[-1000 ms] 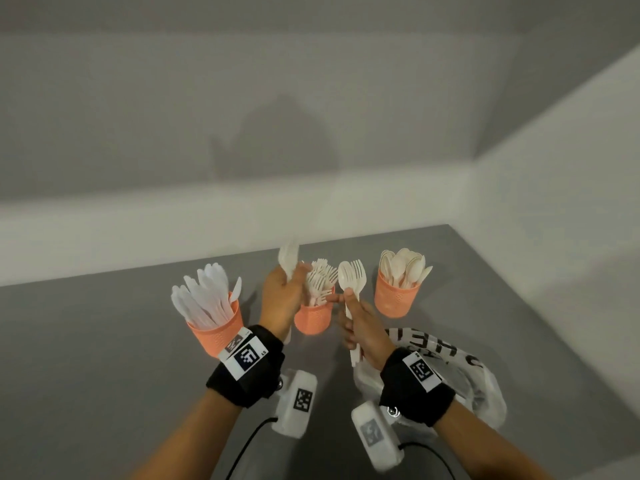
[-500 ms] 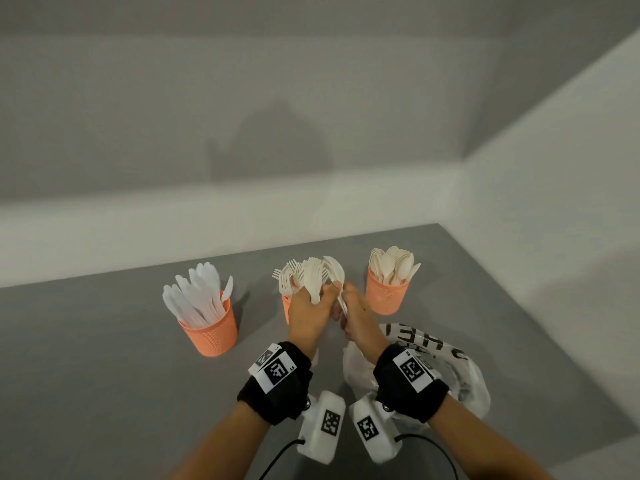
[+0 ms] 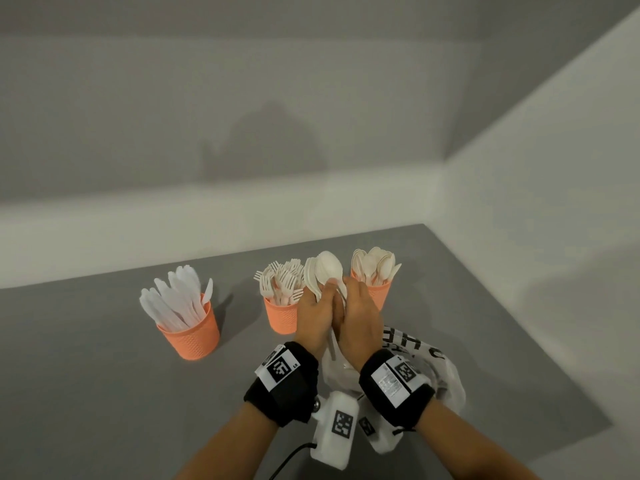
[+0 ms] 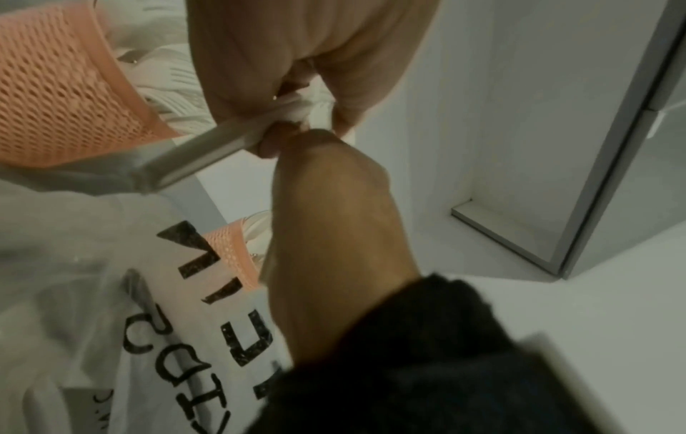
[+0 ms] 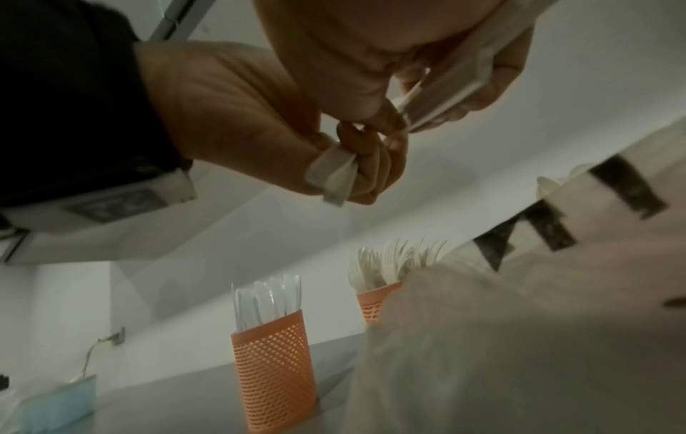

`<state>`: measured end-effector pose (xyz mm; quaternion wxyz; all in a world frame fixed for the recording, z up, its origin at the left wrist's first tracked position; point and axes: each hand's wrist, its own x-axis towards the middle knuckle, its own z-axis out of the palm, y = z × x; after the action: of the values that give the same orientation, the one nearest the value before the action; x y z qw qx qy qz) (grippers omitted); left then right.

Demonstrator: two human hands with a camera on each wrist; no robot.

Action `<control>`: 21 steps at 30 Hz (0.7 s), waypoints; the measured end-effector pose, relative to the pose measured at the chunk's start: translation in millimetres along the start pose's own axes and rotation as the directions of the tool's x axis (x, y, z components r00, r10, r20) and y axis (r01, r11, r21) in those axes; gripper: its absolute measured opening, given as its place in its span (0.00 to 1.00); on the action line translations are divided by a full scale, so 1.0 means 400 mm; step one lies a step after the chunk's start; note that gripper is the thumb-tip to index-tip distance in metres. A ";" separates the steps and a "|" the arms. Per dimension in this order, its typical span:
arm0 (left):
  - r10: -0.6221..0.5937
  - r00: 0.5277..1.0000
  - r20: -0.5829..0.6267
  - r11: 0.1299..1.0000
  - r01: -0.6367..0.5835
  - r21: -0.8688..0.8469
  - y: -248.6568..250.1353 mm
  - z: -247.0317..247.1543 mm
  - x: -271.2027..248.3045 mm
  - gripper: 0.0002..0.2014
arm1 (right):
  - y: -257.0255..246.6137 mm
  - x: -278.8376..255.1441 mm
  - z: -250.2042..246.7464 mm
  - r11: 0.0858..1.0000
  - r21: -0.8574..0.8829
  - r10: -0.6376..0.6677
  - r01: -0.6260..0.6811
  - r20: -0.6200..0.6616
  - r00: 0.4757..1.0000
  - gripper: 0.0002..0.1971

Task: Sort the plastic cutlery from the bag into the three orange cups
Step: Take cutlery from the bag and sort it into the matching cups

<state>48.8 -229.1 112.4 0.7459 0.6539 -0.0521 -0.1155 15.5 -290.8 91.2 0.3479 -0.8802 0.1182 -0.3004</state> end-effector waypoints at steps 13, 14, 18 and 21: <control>-0.117 0.983 -0.140 0.990 0.104 -0.096 0.025 -0.007 0.032 0.10 | 0.033 0.035 -0.061 0.635 0.535 0.368 -0.557 0.424 0.827 0.12; -0.102 0.984 -0.146 0.992 0.091 -0.085 0.024 -0.010 0.035 0.11 | 0.036 0.039 -0.067 0.585 0.558 0.370 -0.588 0.461 0.807 0.14; -0.010 0.999 -0.038 0.996 0.014 0.083 0.022 -0.001 0.017 0.10 | 0.035 0.045 -0.081 0.574 0.576 0.339 -0.582 0.481 0.809 0.16; 0.024 0.999 0.038 0.994 -0.028 0.108 0.022 0.015 -0.005 0.08 | 0.019 0.043 -0.085 0.557 0.584 0.327 -0.590 0.499 0.803 0.11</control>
<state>46.4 -233.3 122.1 0.7097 0.6904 -0.0807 -0.1148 8.6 -321.8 113.5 0.7433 -0.6464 0.1597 -0.0653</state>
